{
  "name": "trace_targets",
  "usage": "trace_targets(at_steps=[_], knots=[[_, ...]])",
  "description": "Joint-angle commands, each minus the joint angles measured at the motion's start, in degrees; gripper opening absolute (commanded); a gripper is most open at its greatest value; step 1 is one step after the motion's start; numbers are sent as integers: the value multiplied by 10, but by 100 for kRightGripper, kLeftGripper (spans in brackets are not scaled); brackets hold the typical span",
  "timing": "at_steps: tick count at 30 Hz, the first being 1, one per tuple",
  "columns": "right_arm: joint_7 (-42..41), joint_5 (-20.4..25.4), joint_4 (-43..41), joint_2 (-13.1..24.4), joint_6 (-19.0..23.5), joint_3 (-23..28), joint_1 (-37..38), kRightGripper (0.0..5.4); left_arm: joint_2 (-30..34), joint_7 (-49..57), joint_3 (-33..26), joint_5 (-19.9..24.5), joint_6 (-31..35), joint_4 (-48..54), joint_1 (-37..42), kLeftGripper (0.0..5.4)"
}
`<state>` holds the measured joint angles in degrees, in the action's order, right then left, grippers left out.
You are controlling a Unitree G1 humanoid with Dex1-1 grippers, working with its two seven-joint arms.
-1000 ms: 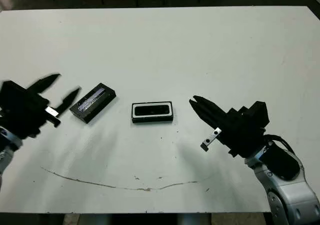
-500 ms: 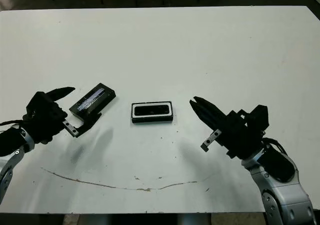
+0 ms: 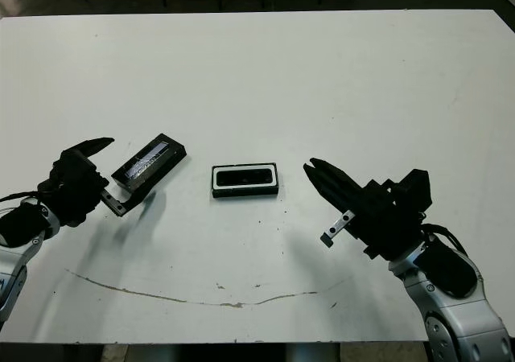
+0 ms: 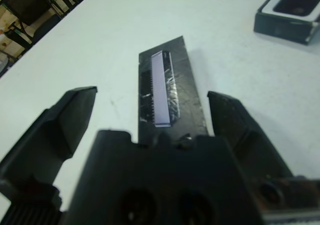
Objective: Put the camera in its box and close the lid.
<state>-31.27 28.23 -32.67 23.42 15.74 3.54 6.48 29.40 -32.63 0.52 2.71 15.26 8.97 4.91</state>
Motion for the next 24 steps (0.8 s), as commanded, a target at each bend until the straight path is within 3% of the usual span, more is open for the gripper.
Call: trace_targets(at_steps=[1,11,19,24], knots=[[7,-6,1,8,19,0,8,0,0,-18,4,17,18,-30,1,537],[5,7,-1,11,24,2,6,0,-6,-45,5,53,17,-120,27,537],[10,-10,-7,17,19,2,12,0,-12,8,12,21,-16,-153,17,537],[3,-2,-1,15,23,5,11,0,-33,24,1,41,-9,-156,7,537]])
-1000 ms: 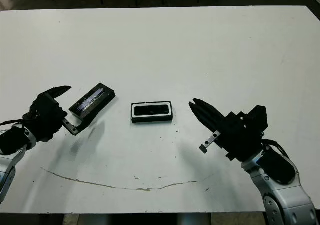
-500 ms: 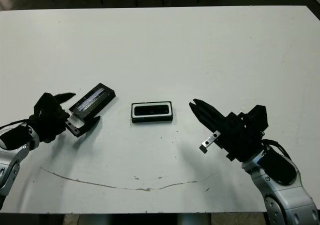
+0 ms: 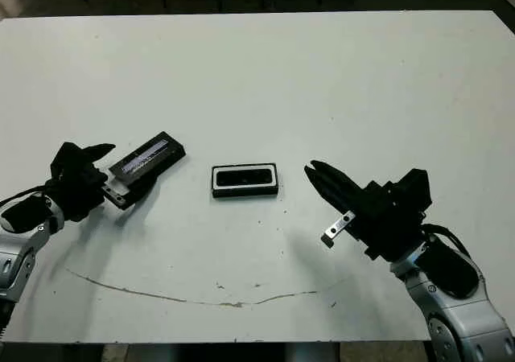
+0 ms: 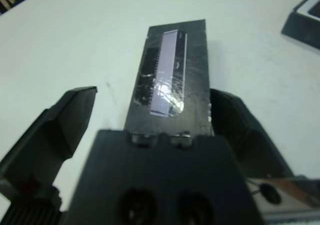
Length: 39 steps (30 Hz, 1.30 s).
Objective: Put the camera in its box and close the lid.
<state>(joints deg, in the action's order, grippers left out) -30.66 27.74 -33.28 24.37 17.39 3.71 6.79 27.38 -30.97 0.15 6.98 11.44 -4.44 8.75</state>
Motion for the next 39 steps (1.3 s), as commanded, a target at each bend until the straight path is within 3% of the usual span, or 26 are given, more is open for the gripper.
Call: trace_targets(at_steps=[1,5,17,28,35,39], knots=[[-6,2,6,5,3,3,8,0,-18,10,4,2,32,-21,-34,537],[0,-7,1,6,3,4,7,0,-22,3,17,0,16,-29,-39,508],[8,-10,1,10,13,6,13,0,9,-96,95,-27,-25,-115,9,293],[14,-7,-3,10,21,7,21,0,3,-106,107,-28,-55,-193,37,289],[5,-7,2,9,13,5,17,0,-14,-76,63,22,-29,-120,5,289],[3,-4,4,5,4,5,14,0,-14,-84,17,90,23,-33,5,289]])
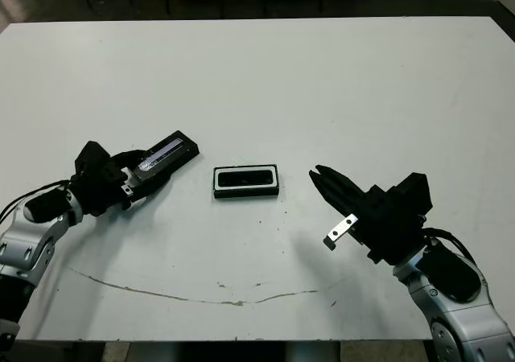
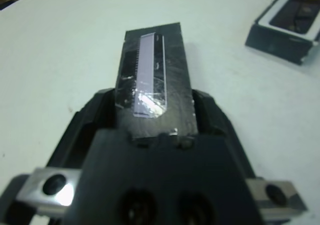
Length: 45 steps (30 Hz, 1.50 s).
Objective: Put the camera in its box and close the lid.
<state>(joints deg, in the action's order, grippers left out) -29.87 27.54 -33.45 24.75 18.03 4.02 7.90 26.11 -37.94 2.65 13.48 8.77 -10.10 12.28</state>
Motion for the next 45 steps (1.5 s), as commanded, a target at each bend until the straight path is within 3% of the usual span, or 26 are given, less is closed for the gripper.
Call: trace_targets(at_steps=[1,7,10,12,14,23,28,45], knots=[[-6,1,10,-2,-7,2,2,0,4,-23,-15,35,51,40,-24,289],[-47,16,76,-14,-54,9,-24,0,38,-115,-35,77,53,45,58,289],[-40,-19,98,6,-60,10,-38,0,52,-165,-29,87,67,22,107,289],[-39,-54,119,12,-87,11,-46,0,56,-202,-16,88,81,-5,140,289],[-53,-59,151,9,-113,13,-59,0,54,-235,-1,79,74,-37,164,289],[-48,-55,191,8,-95,16,-84,0,19,-338,59,32,29,-186,240,289],[-50,-57,195,9,-97,16,-86,0,11,-345,80,0,18,-206,253,289],[-52,-60,188,8,-96,15,-81,0,-14,-377,94,-18,22,-232,247,289]])
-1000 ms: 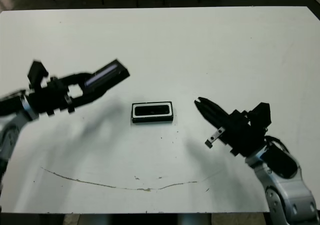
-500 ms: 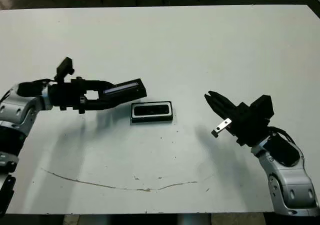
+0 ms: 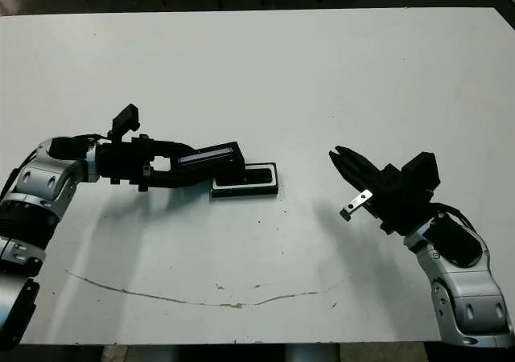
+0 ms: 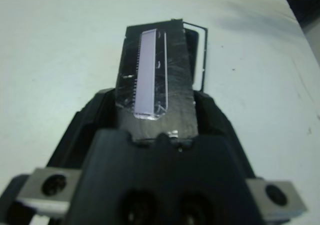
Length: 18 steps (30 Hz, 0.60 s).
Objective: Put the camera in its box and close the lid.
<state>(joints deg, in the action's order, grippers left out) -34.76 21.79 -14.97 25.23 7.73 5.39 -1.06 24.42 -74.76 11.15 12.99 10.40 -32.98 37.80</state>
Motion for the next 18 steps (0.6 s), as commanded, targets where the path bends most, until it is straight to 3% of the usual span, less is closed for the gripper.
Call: trace_targets(at_steps=[1,14,18], knots=[[-4,-2,5,3,6,1,9,0,3,-14,11,-12,9,-6,-8,289],[4,-8,-10,7,22,1,13,0,6,-60,46,-38,-2,3,-7,285],[-9,-6,-1,4,1,2,14,0,-1,-58,56,-46,-12,0,-11,285]])
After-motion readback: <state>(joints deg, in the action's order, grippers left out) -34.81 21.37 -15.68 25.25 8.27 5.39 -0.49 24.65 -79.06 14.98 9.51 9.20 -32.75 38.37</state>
